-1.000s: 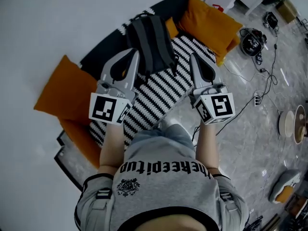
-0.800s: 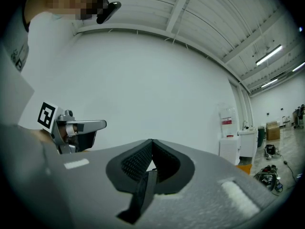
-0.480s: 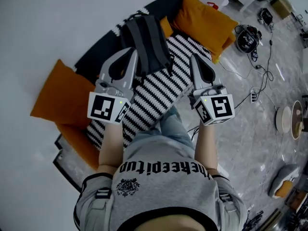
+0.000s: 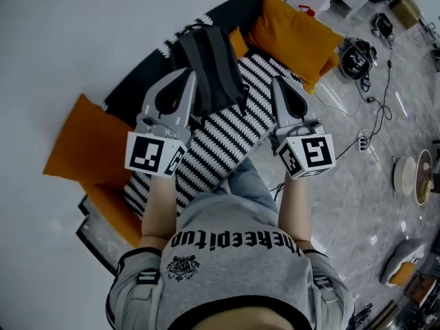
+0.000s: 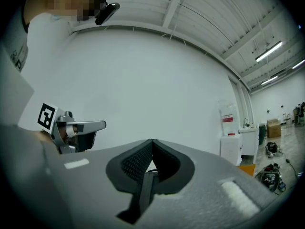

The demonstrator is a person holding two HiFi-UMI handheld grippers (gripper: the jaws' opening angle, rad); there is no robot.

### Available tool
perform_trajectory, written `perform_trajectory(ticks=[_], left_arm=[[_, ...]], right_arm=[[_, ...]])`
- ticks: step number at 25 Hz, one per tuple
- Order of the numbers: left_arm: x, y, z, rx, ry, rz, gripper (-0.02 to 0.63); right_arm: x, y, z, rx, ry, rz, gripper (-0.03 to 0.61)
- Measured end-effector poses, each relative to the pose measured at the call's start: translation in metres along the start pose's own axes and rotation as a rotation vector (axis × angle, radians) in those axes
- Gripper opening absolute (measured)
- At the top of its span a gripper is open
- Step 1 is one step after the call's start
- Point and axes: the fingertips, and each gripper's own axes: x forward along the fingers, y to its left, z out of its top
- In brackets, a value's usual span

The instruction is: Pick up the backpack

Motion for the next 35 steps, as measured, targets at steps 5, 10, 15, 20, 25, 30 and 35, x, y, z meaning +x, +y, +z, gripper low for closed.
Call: perform_trajectory(ticks=[5, 10, 15, 20, 25, 30, 35], left_arm=[[0.018, 0.013, -0.006, -0.004, 0.013, 0.031, 0.015], [0.035, 0.022, -0.011, -0.005, 0.020, 0.055, 0.015], [0.053, 0.033, -0.015, -0.006, 0.024, 0.084, 0.015], [0.070, 0.040, -0.020, -0.004, 0.028, 0.105, 0.015], [0.085, 0.044, -0.026, -0.002, 0.037, 0.127, 0.015], [0.096, 0.049, -0.037, -0.008, 0.058, 0.156, 0.015], [0.106, 0.054, -0.052, -0.020, 0.084, 0.185, 0.015]], right_arm=[[0.023, -0.011, -0.003, 0.005, 0.016, 0.030, 0.002], [0.044, -0.024, -0.003, 0.006, 0.023, 0.060, 0.002], [0.066, -0.038, -0.002, 0.001, 0.026, 0.089, 0.002], [0.084, -0.051, -0.004, -0.001, 0.031, 0.117, 0.002], [0.099, -0.063, -0.008, 0.004, 0.038, 0.146, 0.002], [0.115, -0.072, -0.017, 0.013, 0.057, 0.179, 0.002], [0.130, -0.080, -0.031, 0.028, 0.084, 0.211, 0.002]])
